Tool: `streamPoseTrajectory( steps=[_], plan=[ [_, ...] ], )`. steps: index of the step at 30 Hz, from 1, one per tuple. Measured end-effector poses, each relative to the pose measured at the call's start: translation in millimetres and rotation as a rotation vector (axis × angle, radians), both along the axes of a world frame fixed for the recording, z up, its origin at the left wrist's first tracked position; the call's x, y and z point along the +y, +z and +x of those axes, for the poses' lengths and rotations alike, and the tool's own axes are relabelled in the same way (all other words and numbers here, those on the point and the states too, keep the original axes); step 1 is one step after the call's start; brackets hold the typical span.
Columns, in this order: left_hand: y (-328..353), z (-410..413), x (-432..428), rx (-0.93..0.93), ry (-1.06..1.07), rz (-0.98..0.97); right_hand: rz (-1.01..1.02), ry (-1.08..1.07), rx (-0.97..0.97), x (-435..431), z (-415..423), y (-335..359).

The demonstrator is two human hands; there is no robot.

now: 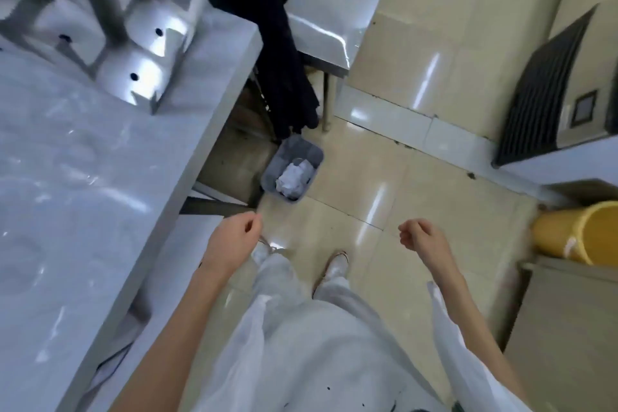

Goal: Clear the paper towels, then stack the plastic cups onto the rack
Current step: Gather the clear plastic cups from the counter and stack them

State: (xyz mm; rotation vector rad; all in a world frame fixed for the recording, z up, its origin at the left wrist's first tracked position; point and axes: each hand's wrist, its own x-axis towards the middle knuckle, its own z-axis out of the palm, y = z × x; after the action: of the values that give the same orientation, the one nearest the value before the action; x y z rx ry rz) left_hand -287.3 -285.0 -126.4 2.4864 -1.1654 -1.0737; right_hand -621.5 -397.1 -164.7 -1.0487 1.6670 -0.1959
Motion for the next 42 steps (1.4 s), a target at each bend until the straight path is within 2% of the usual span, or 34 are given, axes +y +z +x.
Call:
streamPoseTrajectory(
  steps=[3, 9, 12, 14, 21, 27, 35, 42],
  plan=[
    [30.6, 13.3, 58.8, -0.032, 0.137, -0.003, -0.03, 0.208, -0.055, -9.8, 42.2, 29.7],
    [64.4, 46.8, 182.2, -0.092, 0.527, -0.026, -0.174, 0.808, -0.1, -10.9, 167.2, 80.3],
    [75.9, 64.9, 230.7, -0.128, 0.626, -0.024, -0.28, 1.113, -0.054, 1.0, 227.2, 96.7],
    [81.4, 81.0, 256.7, -0.128, 0.667, -0.04, -0.287, 1.231, -0.067, 16.9, 267.8, 106.3],
    [87.7, 152.2, 319.2, -0.134, 0.791, -0.077, -0.218, 1.386, -0.124, 110.3, 375.9, 112.2],
    [97.4, 212.6, 328.6, -0.079, 0.802, -0.087, -0.083, 1.493, -0.148, 157.0, 418.1, 109.2],
    [101.4, 251.6, 266.4, -0.065, 0.831, -0.274, -0.074, 1.575, -0.122, 85.2, 451.2, 121.3],
    [109.5, 242.3, 223.6, -0.065, 0.995, -0.417, -0.071, 1.717, -0.17, 10.2, 496.6, 128.9]
  ],
)
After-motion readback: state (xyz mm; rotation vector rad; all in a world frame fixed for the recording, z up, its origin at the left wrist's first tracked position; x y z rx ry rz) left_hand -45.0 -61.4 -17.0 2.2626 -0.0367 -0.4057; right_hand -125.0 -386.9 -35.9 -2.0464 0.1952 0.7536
